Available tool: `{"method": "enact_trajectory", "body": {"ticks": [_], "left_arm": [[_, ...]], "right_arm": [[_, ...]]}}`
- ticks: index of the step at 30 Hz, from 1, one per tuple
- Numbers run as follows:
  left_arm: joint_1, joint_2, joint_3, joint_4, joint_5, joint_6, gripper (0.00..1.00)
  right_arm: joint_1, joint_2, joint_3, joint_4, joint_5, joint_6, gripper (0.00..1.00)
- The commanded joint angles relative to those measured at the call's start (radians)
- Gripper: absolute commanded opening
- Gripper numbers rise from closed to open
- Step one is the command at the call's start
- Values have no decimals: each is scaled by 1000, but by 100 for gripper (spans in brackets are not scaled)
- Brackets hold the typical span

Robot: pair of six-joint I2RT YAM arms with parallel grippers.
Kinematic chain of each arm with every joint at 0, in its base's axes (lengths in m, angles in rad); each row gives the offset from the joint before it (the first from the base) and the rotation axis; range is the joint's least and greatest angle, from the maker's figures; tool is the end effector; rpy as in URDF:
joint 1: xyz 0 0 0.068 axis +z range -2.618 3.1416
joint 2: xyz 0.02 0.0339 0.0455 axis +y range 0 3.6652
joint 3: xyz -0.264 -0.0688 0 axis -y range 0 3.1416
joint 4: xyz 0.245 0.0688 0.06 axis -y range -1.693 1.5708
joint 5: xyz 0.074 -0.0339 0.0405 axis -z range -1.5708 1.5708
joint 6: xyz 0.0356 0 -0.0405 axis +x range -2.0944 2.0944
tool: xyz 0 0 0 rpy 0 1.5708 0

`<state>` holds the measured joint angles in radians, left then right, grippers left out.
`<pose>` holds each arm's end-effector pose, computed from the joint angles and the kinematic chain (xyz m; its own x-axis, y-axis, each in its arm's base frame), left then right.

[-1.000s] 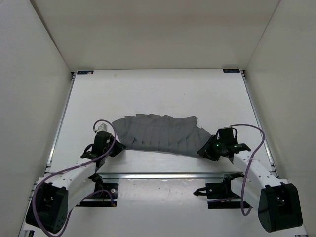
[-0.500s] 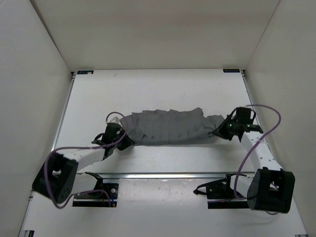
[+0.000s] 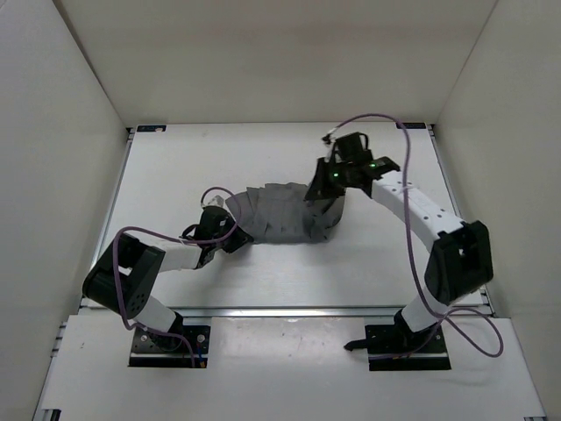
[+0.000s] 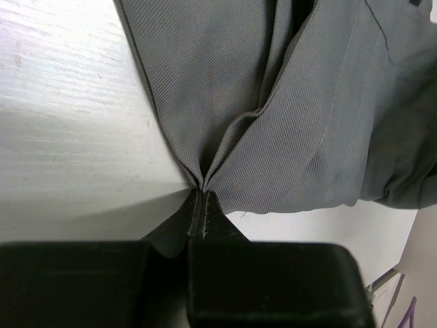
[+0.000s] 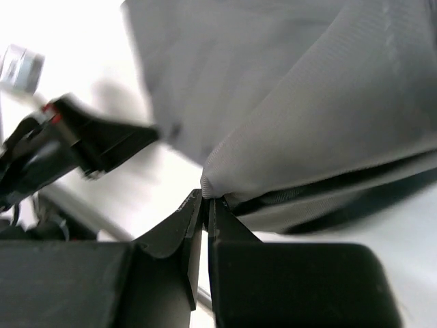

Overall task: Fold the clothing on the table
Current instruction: Fold the skirt

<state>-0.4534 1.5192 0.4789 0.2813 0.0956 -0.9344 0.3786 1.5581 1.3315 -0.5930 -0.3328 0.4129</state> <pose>0.2336 -0.1176 0.1209 -0.7684 -0.5161 -0.3783 -0.2014 0.7562 -0.6225 0.3138 0.1373 0.3022 -0.8454 0.0719 -0.5293 -0.2372 0.8373 0.4926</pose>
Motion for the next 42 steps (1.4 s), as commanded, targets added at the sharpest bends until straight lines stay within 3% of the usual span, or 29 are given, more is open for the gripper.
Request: {"method": "enact_trajectory", "body": {"ticks": [1, 6, 16, 17, 18, 19, 21, 23, 28, 30, 33, 37, 42], "left_arm": [[13, -2, -14, 33, 6, -1, 0], [30, -16, -60, 68, 7, -12, 0], [35, -25, -103, 116, 49, -10, 0], [38, -30, -103, 117, 52, -9, 0], [39, -36, -103, 121, 59, -3, 1], [47, -42, -112, 116, 67, -10, 10], [59, -66, -114, 111, 69, -14, 29], [74, -108, -129, 110, 67, -14, 40], [116, -213, -141, 50, 75, -24, 51], [127, -298, -151, -6, 56, -23, 52], [142, -431, -169, -114, 13, -18, 54], [215, -626, -189, -264, 6, 2, 55], [254, -836, -143, -476, -8, 60, 56]], "right_arm": [[107, 107, 67, 93, -90, 62, 0], [252, 262, 181, 134, -115, 86, 0], [333, 493, 340, 104, -204, 63, 0], [335, 497, 344, 101, -210, 58, 4], [338, 496, 339, 104, -216, 56, 16], [344, 484, 334, 108, -218, 55, 27], [338, 441, 324, 108, -206, 55, 27], [338, 399, 307, 114, -221, 55, 29], [301, 267, 207, 136, -253, 30, 40], [267, 194, 146, 215, -261, 55, 37], [221, 189, 77, 286, -328, 78, 22], [221, 269, 51, 349, -403, 96, 11], [292, 394, 38, 453, -393, 145, 0]]}}
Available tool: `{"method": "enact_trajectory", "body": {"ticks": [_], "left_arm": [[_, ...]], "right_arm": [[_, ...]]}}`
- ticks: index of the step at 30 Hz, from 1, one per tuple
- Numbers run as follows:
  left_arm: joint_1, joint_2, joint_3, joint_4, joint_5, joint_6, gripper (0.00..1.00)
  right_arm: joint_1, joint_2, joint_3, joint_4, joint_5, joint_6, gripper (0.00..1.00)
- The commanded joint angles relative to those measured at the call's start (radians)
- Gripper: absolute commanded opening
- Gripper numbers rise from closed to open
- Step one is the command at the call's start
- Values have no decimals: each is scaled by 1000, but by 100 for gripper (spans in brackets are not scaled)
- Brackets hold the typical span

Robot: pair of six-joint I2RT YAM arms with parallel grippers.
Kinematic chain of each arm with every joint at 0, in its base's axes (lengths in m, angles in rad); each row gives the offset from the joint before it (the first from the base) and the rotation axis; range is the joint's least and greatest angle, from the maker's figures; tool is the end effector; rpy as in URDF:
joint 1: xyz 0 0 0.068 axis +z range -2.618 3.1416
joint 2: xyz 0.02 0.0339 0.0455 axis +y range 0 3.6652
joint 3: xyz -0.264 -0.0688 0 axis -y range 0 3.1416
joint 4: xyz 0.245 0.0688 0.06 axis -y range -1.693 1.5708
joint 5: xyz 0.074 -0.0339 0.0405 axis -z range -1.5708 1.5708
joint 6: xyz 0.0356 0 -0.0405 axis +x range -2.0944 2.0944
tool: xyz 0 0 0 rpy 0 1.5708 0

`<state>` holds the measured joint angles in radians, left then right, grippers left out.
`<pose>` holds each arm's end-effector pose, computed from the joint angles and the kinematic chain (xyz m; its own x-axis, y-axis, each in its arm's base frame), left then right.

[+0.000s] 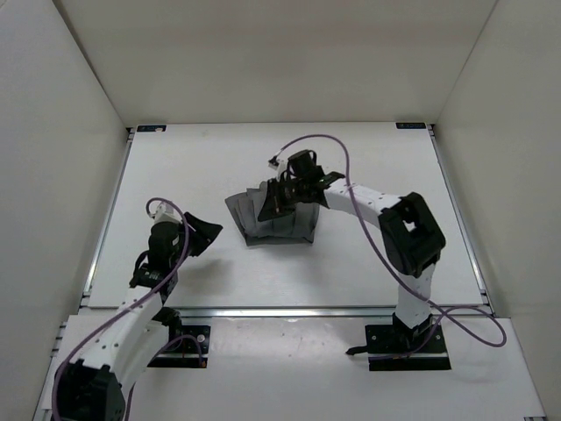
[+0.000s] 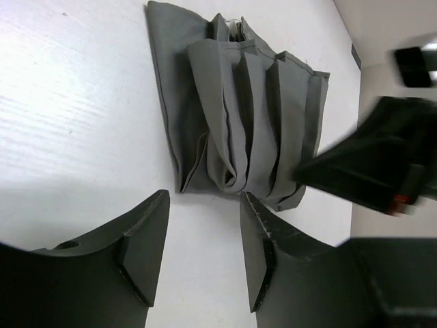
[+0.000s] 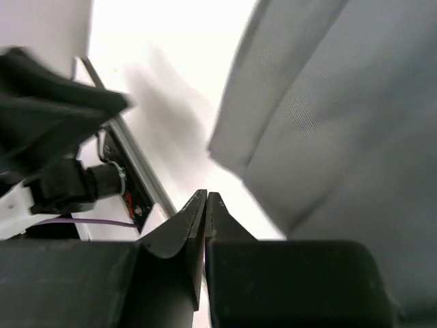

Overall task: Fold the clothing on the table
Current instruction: Fold the skirt

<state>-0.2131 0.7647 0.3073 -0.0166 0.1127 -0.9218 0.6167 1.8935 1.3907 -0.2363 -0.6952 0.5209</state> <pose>0.1684 -0.0405 0.1920 -0.5150 -0.6985 -0.4969 -0.1693 0.6511 -0.7399 0.3312 0.2628 0.2301 -0.8899 -0.1624 -0.4263 -0.4467 0.4998 0.7421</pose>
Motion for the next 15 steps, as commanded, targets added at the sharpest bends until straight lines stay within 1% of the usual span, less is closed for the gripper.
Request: {"method": "enact_trajectory", "body": {"ticks": [1, 3, 5, 7, 9, 11, 12, 13, 14, 15], "left_arm": [[15, -99, 32, -218, -25, 57, 56], [12, -152, 32, -265, -31, 66, 57], [17, -172, 26, -281, -28, 67, 57], [15, -186, 19, -292, -16, 72, 59], [18, -203, 26, -299, 4, 75, 59], [17, -208, 38, -319, 10, 90, 61], [15, -220, 53, -338, 13, 98, 62], [17, -222, 76, -348, 12, 110, 63], [18, -220, 85, -371, 12, 124, 64], [17, -223, 113, -388, 21, 147, 65]], "right_arm": [[66, 90, -24, 113, -14, 45, 0], [98, 137, 8, 74, 35, 36, 0], [118, 197, 60, 20, 109, 4, 1], [124, 223, 102, -23, 140, -10, 2], [124, 216, 139, -55, 151, -32, 4], [118, 165, 168, -101, 166, -51, 9], [114, 138, 168, -116, 177, -58, 14], [112, 68, 163, -124, 193, -62, 17], [104, -20, 127, -118, 206, -64, 21], [85, -66, 72, -97, 220, -58, 25]]}}
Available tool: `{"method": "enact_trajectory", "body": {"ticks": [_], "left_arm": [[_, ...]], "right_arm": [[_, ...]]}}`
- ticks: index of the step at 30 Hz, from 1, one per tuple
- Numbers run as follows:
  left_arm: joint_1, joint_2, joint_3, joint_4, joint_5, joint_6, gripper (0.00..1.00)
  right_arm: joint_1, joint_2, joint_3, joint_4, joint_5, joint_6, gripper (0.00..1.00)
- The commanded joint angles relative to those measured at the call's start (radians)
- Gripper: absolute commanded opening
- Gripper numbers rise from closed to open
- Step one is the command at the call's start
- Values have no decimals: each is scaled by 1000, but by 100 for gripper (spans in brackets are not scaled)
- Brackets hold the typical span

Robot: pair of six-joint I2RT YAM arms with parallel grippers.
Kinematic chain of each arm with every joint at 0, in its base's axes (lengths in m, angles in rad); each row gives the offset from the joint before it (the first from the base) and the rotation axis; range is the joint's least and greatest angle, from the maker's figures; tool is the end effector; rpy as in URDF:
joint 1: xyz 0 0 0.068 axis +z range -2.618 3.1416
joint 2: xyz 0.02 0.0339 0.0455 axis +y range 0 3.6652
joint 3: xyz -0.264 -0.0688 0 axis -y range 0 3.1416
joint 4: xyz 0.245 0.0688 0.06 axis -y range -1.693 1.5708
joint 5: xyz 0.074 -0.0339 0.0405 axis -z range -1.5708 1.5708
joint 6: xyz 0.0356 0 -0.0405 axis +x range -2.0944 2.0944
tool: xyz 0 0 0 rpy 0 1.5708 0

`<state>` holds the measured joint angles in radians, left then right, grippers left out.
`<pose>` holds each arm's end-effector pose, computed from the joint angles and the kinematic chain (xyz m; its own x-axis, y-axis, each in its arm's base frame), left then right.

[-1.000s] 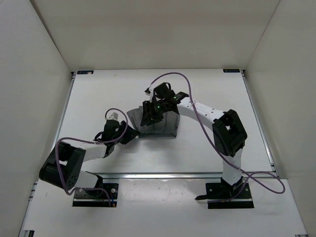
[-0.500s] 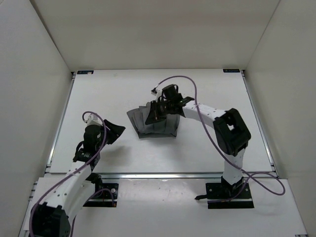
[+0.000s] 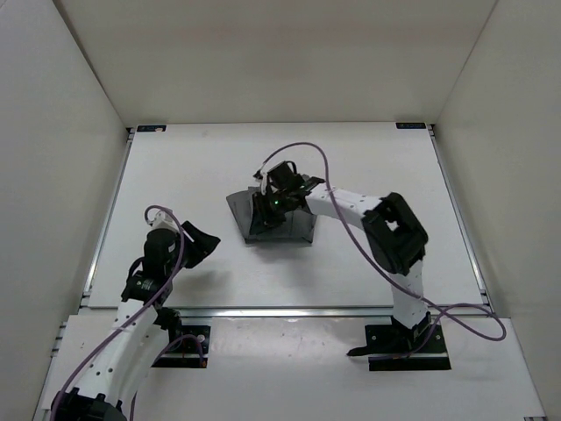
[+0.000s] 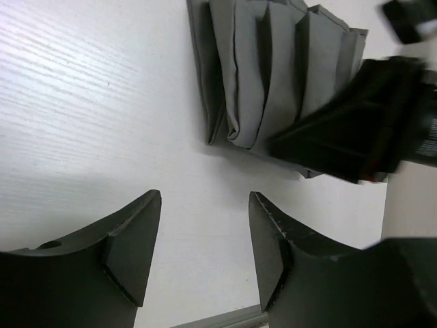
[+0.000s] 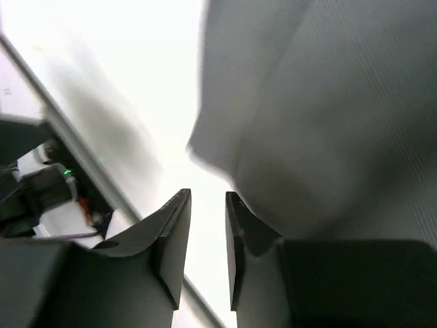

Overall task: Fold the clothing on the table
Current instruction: Fold the skirt

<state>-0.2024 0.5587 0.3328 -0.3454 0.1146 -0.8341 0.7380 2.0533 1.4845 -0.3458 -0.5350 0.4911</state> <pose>0.1367 -0.0322 0.1979 -0.5736 -0.6335 -0.5194 -0.1949 0.7213 -0.6646 0.3171 0.3129 0.1831 -0.8984 -0.2686 -0.3475 -0.4369 0.6281 0.6439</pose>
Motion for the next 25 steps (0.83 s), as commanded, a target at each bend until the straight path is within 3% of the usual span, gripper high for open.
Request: {"method": "enact_trajectory", "body": {"ticks": [1, 4, 6, 7, 13, 19, 25], "left_arm": [[9, 0, 116, -75, 43, 93, 65], [26, 76, 202, -130, 147, 180, 66], [38, 149, 260, -174, 228, 255, 82], [40, 199, 296, -210, 279, 301, 98], [8, 406, 446, -343, 290, 458, 98], [-11, 357, 394, -314, 335, 471, 99], [-12, 388, 472, -426, 272, 544, 99]], "right_arm": [[-58, -319, -92, 46, 70, -14, 29], [-152, -531, -249, 47, 99, 0, 36], [-205, -605, -318, 16, 89, -3, 36], [-242, -651, -369, 7, 93, -12, 37], [-399, -801, -570, 30, 73, -37, 40], [-434, -878, -635, 14, 102, -60, 45], [-413, -768, -517, -1, 194, -170, 47]]}}
